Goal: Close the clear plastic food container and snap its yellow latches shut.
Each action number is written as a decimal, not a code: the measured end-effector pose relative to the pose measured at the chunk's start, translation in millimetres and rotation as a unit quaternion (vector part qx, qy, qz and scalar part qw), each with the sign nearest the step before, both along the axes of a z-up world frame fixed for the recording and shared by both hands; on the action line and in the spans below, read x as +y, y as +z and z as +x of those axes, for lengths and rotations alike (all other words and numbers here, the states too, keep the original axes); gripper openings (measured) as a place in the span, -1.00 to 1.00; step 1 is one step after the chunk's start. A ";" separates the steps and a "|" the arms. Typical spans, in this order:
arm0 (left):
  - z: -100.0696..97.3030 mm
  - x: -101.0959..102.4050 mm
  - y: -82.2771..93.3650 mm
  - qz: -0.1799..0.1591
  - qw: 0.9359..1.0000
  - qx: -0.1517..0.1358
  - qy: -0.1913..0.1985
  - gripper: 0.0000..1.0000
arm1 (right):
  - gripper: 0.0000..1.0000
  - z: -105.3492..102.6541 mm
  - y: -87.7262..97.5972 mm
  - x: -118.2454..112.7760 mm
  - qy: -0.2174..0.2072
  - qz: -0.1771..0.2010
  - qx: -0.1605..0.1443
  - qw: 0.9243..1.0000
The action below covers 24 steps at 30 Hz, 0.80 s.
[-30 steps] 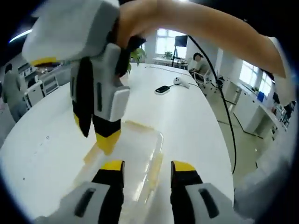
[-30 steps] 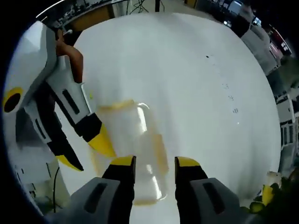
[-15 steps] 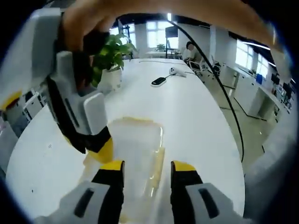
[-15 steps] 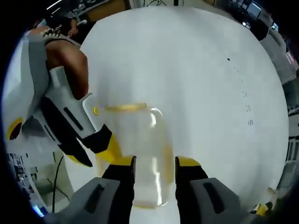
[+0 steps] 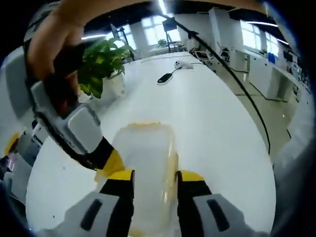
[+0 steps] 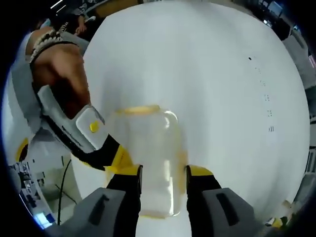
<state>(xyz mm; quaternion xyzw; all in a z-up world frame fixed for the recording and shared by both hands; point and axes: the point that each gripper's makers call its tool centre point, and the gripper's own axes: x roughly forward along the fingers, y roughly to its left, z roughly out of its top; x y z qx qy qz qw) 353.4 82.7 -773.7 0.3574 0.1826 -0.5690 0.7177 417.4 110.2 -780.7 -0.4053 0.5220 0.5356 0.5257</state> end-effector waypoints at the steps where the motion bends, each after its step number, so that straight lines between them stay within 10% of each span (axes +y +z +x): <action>1: -0.3 -0.8 -0.8 0.004 1.000 -0.004 -0.002 -0.43 | -0.34 -0.1 0.1 0.0 0.002 0.000 0.000 1.000; 16: -0.5 -0.4 -3.4 0.031 0.998 -0.062 -0.013 -0.45 | -0.36 -8.7 -0.1 1.3 0.003 -0.056 -0.005 0.998; 24: -4.4 -0.9 -3.9 0.026 0.995 -0.091 -0.030 -0.55 | -0.37 -4.1 0.3 -0.7 -0.017 -0.022 0.004 1.000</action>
